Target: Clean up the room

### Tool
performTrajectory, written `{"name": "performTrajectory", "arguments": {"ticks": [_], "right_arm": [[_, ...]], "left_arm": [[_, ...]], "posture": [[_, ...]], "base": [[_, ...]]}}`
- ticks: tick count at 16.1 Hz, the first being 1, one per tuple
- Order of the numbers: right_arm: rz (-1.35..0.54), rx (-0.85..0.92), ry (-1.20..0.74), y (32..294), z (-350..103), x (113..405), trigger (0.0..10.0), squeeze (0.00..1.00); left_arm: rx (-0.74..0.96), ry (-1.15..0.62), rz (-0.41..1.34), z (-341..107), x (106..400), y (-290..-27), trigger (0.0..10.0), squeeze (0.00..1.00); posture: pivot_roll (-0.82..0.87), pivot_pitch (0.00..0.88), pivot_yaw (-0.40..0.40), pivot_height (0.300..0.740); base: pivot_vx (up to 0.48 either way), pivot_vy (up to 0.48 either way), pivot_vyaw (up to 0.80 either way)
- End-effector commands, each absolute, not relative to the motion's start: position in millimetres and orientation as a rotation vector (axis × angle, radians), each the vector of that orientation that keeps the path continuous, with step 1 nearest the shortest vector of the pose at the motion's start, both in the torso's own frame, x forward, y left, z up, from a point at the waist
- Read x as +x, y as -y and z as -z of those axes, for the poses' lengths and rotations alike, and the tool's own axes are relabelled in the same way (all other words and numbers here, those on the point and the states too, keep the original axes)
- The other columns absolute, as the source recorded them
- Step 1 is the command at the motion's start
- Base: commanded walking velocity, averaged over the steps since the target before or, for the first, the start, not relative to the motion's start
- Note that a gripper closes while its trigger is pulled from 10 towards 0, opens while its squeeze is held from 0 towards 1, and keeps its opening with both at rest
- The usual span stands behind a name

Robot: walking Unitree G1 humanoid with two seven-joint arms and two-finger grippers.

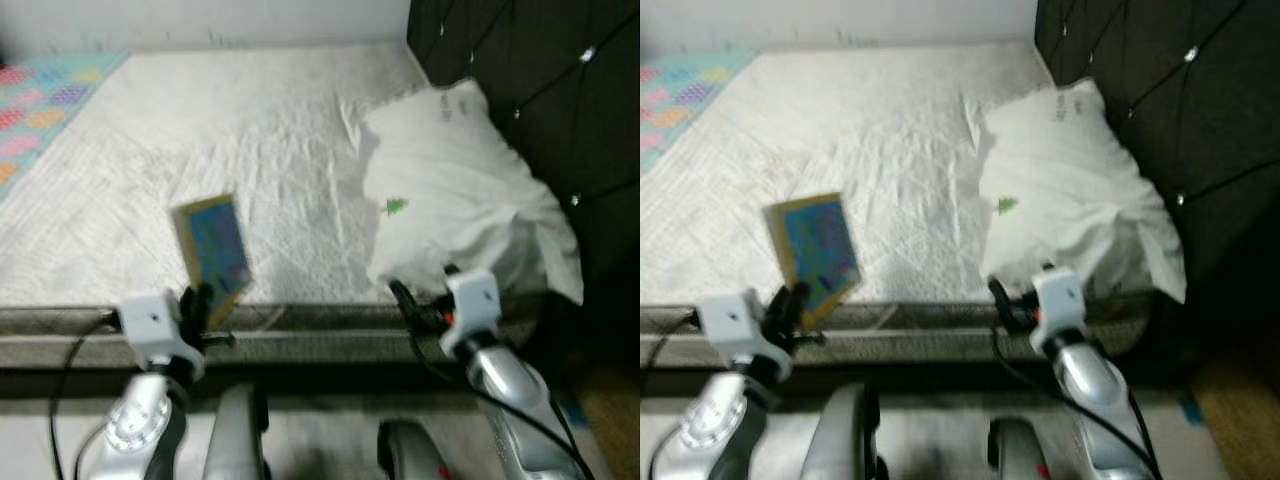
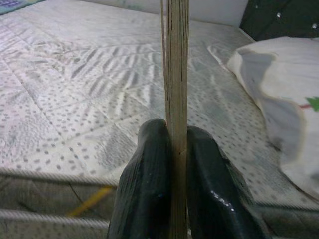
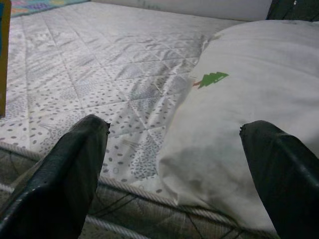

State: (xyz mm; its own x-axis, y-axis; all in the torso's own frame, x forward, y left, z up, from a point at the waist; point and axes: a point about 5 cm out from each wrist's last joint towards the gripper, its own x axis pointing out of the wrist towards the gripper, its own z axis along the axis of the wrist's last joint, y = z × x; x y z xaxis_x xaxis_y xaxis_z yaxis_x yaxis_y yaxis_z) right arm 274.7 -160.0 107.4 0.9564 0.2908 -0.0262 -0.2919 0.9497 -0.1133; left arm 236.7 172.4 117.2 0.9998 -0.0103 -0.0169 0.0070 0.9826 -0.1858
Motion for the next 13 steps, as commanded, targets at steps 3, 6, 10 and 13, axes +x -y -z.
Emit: {"name": "performTrajectory", "arguments": {"ticks": [3,6,10,13], "right_arm": [[-0.3,-0.126,-0.003,161.4,-109.9,275.1,10.0,0.0],[-0.301,-0.129,-0.003,161.4,-109.7,275.1,10.0,0.0],[-0.304,-0.133,-0.005,161.7,-109.8,275.1,10.0,0.0],[-0.306,-0.135,-0.005,161.4,-109.8,275.0,10.0,0.0]], "left_arm": [[-0.188,0.054,0.031,-132.0,238.5,-169.4,10.0,0.0],[-0.191,0.058,0.04,-132.2,238.2,-168.5,10.0,0.0],[-0.192,0.059,0.048,-132.4,237.6,-167.1,10.0,0.0],[-0.192,0.059,0.052,-132.4,237.1,-166.6,10.0,0.0]], "posture": [[-0.13,0.139,0.042,0.587],[-0.13,0.135,0.04,0.587],[-0.13,0.136,0.039,0.587],[-0.13,0.138,0.037,0.587]], "base": [[0.0,0.0,0.0],[0.259,0.0,0.0],[0.437,0.0,0.0],[0.48,0.0,0.0]]}}
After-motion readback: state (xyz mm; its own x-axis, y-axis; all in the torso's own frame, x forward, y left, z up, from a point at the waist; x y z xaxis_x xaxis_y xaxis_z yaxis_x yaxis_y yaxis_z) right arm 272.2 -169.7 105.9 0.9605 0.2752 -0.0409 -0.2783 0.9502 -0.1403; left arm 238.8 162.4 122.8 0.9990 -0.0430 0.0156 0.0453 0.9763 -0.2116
